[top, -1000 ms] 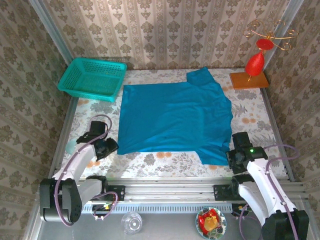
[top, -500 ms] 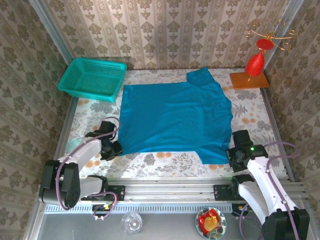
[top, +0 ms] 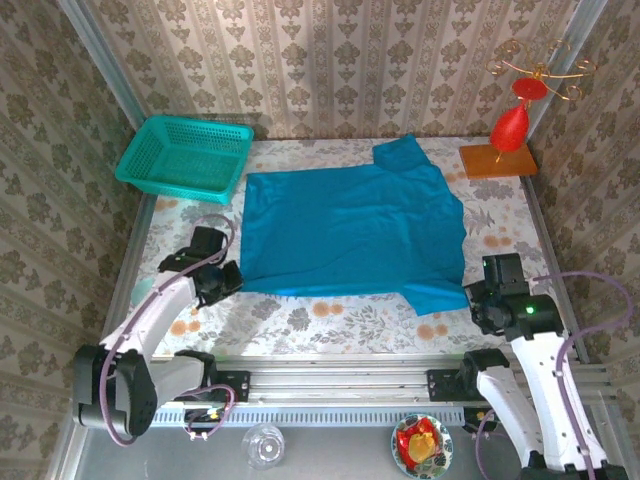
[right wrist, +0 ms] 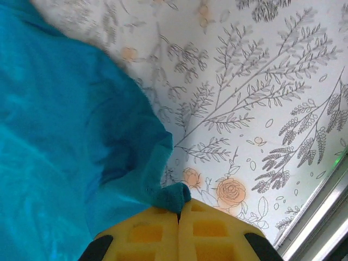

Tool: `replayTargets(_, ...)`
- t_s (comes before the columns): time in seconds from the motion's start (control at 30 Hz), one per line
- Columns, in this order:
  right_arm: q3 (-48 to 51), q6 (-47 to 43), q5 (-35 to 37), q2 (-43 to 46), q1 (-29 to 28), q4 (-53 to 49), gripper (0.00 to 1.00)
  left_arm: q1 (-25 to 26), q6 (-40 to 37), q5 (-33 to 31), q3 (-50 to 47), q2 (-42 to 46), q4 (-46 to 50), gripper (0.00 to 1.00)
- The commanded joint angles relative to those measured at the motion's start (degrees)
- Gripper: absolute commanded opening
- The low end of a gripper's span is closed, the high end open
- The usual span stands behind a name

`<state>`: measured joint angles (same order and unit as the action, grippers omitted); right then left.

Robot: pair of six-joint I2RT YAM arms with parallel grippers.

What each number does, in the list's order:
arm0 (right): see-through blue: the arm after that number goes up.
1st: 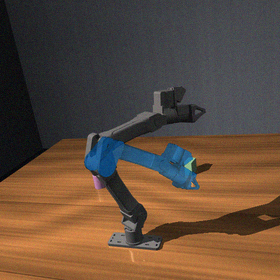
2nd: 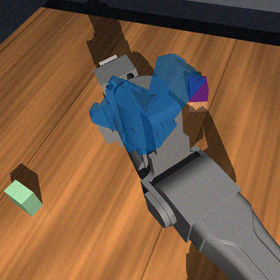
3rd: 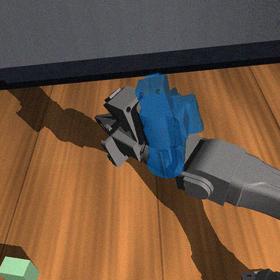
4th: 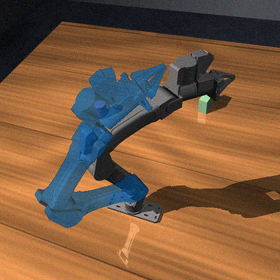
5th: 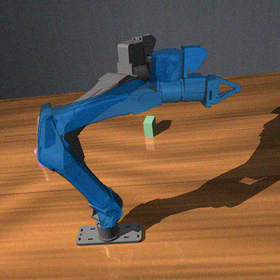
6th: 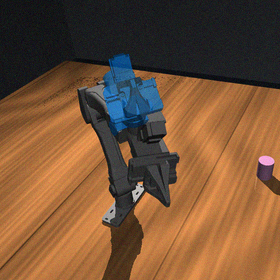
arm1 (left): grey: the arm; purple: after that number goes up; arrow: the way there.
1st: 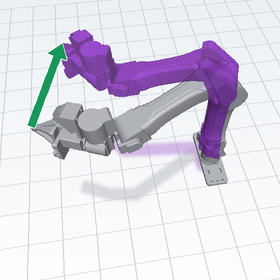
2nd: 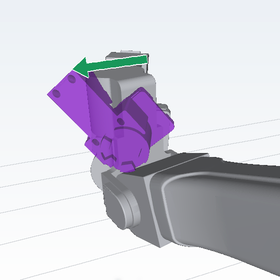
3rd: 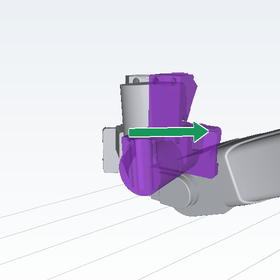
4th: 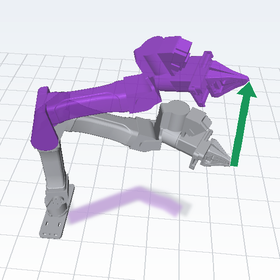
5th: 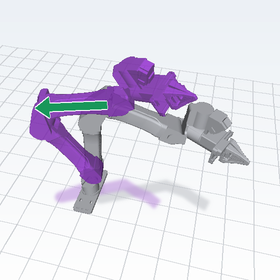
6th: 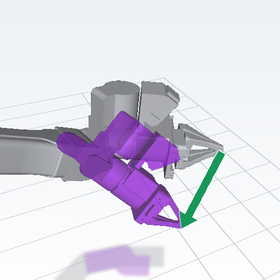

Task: Fold the inside-out t-shirt
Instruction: Fold the T-shirt at the center of the table.

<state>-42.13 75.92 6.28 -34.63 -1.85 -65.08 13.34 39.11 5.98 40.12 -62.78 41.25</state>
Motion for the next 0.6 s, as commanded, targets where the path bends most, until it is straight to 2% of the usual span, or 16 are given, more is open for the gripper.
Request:
replayTargets(0.0,-2.2,0.0,3.3,3.0,0.2,-9.2,0.0,-0.9,-2.3,-0.4,2.2,1.6,5.2,0.0)
replayTargets(0.3,-1.5,3.0,1.1,11.5,0.1,-16.1,0.0,-3.3,-6.1,1.5,3.9,3.1,8.1,0.0)
replayTargets(0.43,-1.6,-1.5,1.4,9.7,0.1,-8.8,0.0,-3.4,-7.3,4.2,3.9,3.0,6.3,0.0)
replayTargets(0.57,-1.0,-9.2,-1.3,1.2,0.2,4.0,0.0,-3.4,-8.8,4.9,5.8,-0.4,3.1,0.0)
